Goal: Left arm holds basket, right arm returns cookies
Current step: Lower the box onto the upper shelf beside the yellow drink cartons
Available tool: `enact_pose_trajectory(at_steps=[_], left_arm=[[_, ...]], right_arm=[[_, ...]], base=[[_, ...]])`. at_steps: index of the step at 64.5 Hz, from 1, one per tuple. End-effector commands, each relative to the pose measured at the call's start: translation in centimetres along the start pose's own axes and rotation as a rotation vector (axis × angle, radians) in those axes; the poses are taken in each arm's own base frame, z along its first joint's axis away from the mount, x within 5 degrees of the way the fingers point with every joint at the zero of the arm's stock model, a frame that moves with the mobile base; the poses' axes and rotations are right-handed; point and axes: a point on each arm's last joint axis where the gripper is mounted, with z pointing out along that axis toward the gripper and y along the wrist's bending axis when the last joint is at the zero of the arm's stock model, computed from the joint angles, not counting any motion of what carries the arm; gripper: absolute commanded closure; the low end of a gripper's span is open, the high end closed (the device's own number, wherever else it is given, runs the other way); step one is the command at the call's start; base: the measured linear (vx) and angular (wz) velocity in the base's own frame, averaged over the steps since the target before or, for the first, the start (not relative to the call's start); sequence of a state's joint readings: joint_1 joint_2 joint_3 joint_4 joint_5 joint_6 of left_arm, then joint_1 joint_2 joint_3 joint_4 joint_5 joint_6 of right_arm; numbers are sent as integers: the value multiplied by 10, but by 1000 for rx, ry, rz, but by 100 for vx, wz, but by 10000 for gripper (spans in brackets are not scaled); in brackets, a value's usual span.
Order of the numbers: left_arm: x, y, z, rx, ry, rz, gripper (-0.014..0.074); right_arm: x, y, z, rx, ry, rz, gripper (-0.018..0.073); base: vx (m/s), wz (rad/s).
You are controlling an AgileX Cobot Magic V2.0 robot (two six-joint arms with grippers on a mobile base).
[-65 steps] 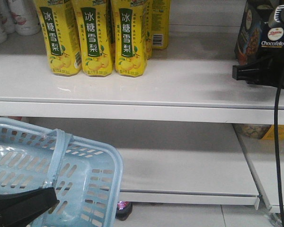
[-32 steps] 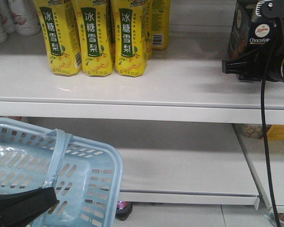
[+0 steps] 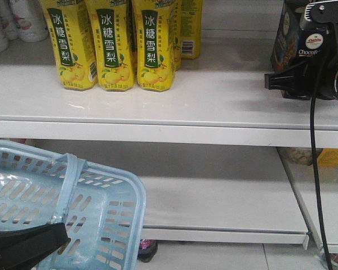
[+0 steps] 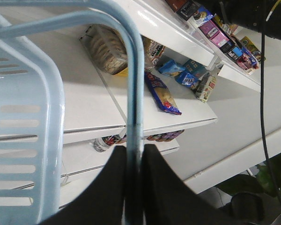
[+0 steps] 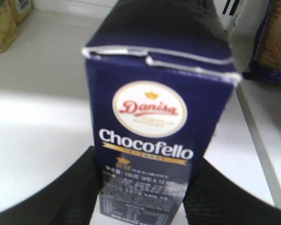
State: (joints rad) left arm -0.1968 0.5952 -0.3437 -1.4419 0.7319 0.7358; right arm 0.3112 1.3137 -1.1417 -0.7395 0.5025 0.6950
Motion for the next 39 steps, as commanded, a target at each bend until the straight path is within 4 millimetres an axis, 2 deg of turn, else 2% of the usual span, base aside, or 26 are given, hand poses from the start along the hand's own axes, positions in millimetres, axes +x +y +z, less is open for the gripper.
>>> enact_pose_trajectory(at_steps=[1,11,24,39], left_arm=[[-10,-11,-2,53,-44,-5,603],[-10,-11,-2,53,-44,-5,603],[-10,-11,-2,53,-44,-5,603],[-10,-12,-2,54,-44,-5,603]], right_arm=[[-15,-5,-12,3,-71,-5,104],[-13,-7,-12,20,-51,-4,40],[-14,-9,-17,24,-49,10,40],[-16,-15,-35,20,-45,53,39]], base=[[0,0],[0,0],[0,0],[0,0]])
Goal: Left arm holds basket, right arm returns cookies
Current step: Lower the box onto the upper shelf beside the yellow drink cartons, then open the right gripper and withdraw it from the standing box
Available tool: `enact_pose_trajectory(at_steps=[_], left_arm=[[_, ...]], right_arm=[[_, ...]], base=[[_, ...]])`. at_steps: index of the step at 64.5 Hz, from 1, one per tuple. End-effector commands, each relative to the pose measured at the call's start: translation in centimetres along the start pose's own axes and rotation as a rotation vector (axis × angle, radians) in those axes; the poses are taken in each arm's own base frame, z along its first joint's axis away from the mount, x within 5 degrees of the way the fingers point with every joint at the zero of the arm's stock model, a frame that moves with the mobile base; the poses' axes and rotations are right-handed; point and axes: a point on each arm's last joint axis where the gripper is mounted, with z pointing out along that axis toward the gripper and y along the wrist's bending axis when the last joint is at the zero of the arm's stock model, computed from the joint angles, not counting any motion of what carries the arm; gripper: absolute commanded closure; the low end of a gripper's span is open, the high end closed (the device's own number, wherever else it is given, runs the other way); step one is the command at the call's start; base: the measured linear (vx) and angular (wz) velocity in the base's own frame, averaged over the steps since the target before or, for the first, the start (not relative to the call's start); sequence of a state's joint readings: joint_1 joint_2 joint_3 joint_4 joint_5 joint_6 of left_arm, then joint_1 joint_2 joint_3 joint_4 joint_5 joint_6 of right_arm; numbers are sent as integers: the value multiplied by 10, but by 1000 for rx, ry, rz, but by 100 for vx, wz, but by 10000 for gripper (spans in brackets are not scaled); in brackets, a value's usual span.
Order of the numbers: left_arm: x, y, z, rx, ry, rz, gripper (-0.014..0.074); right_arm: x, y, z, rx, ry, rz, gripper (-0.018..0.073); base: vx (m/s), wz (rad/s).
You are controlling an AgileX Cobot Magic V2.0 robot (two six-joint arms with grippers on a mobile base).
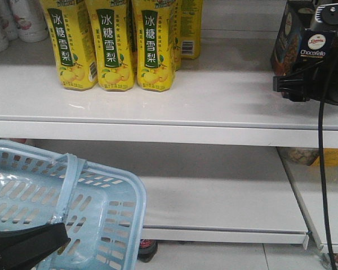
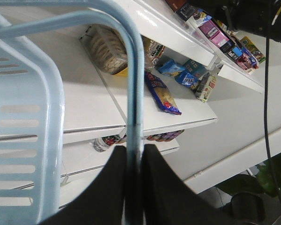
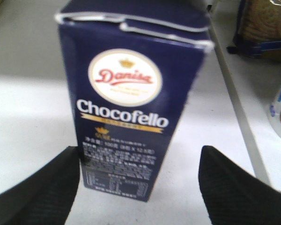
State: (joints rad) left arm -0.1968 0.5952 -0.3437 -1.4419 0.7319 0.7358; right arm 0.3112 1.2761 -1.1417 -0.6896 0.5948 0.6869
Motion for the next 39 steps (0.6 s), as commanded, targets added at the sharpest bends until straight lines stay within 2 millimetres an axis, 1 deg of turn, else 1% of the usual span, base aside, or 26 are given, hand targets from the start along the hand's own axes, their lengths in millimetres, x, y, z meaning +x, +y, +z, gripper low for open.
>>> enact_pose_trajectory(at_steps=[1,24,33,39], left_arm=[[-10,-12,-2,54,-44,-5,603],[-10,-12,-2,54,-44,-5,603],[-10,-12,-2,54,-44,-5,603],[-10,-12,-2,54,-44,-5,603]], right_arm=[[-17,-7,-25,-22,-96,4,39],[-11,-11,-58,-125,-25,19,39],[-6,-15,-79,-160,9,35,41],[-4,-17,-96,-209,12,36,62]], base=[[0,0],[0,0],[0,0],[0,0]])
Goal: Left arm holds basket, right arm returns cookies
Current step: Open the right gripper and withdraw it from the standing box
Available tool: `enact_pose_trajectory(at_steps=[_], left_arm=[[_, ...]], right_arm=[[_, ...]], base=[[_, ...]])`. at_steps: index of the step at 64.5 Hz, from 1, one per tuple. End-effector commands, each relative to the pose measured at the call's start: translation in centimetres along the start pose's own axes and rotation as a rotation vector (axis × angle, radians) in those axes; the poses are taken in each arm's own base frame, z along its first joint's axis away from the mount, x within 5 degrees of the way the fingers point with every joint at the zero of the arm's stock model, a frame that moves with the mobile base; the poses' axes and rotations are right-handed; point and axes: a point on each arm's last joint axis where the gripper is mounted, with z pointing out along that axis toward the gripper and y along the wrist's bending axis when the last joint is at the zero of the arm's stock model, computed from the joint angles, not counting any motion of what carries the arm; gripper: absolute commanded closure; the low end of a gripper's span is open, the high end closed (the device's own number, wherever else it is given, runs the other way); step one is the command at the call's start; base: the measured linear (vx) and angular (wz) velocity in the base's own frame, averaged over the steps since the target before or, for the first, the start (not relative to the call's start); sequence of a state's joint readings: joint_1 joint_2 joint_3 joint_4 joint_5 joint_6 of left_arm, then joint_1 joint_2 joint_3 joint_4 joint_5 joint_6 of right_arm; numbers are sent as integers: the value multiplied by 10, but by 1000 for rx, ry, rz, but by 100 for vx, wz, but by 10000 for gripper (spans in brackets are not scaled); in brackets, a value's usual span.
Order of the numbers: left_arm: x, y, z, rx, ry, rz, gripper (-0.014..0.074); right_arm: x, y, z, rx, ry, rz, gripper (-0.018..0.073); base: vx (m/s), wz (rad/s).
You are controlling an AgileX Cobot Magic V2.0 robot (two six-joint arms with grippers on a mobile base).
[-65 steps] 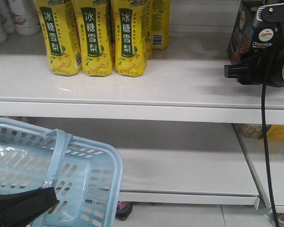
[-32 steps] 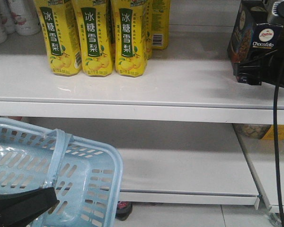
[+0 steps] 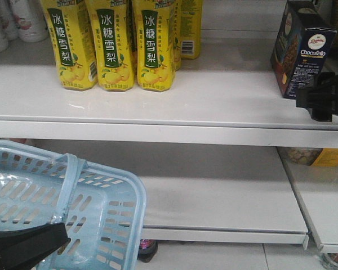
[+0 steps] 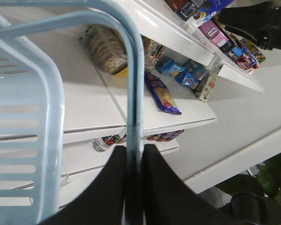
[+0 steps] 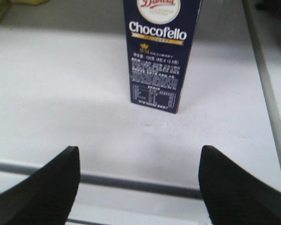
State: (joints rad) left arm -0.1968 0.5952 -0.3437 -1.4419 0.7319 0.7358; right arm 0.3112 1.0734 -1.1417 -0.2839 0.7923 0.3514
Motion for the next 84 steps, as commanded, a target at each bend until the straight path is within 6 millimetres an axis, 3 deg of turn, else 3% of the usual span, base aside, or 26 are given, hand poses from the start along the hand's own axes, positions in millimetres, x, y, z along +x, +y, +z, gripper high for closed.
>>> enact_pose_trajectory(at_steps=[1,11,23,34,52,58,69,84], left_arm=[[-10,-12,-2,54,-44,-5,603],[-10,-12,-2,54,-44,-5,603],[-10,-12,-2,55,-42,-5,603],[-9,-12,-2,56,-40,-4,603],[-7,-12,-2,62,-12,14,603],[-6,-13,-2,65,-9,14,603],[-6,-13,-2,65,-9,14,603],[-6,-13,-2,64,-9,15,603]], right_arm=[[-8,0,-31,-71,-89,-12,69],[-1,10,-71,-282,-144,-20,232],[19,19,-116,-504,-159,-104,576],[51,17,-136,-590,-177,-129,567],[146,5,-114,-562,-204,-107,564],[165,0,-111,-542,-273,-96,564],[183,-9,-107,-450,-347,-158,563],[187,-16,-104,-364,-335,-228,563]], base=[[0,0],[0,0],[0,0],[0,0],[0,0],[0,0],[0,0],[0,0]])
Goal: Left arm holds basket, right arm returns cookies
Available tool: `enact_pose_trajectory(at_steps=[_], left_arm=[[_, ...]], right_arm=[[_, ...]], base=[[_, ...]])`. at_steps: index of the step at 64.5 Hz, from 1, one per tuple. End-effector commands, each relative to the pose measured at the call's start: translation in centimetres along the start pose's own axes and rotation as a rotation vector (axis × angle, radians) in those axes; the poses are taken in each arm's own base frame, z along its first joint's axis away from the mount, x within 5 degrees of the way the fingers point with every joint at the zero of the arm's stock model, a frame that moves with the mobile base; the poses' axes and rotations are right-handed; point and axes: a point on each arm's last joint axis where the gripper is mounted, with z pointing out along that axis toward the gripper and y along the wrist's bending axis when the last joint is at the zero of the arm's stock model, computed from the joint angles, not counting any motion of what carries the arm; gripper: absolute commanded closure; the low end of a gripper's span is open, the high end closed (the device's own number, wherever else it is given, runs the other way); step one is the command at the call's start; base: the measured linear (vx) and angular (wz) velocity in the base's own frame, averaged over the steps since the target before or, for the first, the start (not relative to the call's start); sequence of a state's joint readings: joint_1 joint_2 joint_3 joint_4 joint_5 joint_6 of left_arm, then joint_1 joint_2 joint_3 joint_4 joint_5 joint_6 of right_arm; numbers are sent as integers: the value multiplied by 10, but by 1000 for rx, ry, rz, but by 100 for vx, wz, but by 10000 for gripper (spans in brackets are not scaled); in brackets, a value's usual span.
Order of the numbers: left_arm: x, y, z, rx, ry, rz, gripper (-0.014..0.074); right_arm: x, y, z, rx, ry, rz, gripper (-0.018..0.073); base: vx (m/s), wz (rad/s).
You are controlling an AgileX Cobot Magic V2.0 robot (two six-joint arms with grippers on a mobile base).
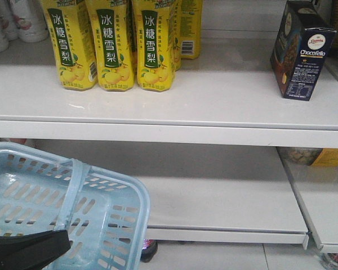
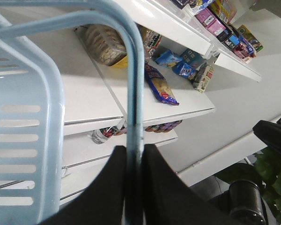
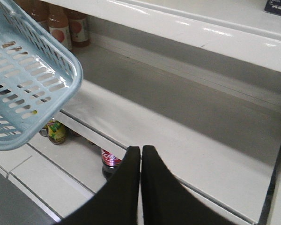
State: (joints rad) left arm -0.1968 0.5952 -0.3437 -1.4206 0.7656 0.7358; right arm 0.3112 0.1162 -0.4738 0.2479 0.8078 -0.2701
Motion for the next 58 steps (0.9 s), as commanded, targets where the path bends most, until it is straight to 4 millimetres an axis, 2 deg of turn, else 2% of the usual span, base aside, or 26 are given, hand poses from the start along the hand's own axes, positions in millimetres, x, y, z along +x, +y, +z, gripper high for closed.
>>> enact_pose_trajectory(at_steps=[1,51,58], left_arm=[[-10,-11,-2,52,-44,0,603],[-9,-13,-2,64,-31,1,603],[-8,-14,-2,77,-24,-73,603]], right_arm=[[-12,-2,-3,25,-71,-3,563],[-13,2,-3,-17,-82,40,563],[-13,2,-3,-17,-82,40,563]], base=[[0,0],[0,0],[0,0]])
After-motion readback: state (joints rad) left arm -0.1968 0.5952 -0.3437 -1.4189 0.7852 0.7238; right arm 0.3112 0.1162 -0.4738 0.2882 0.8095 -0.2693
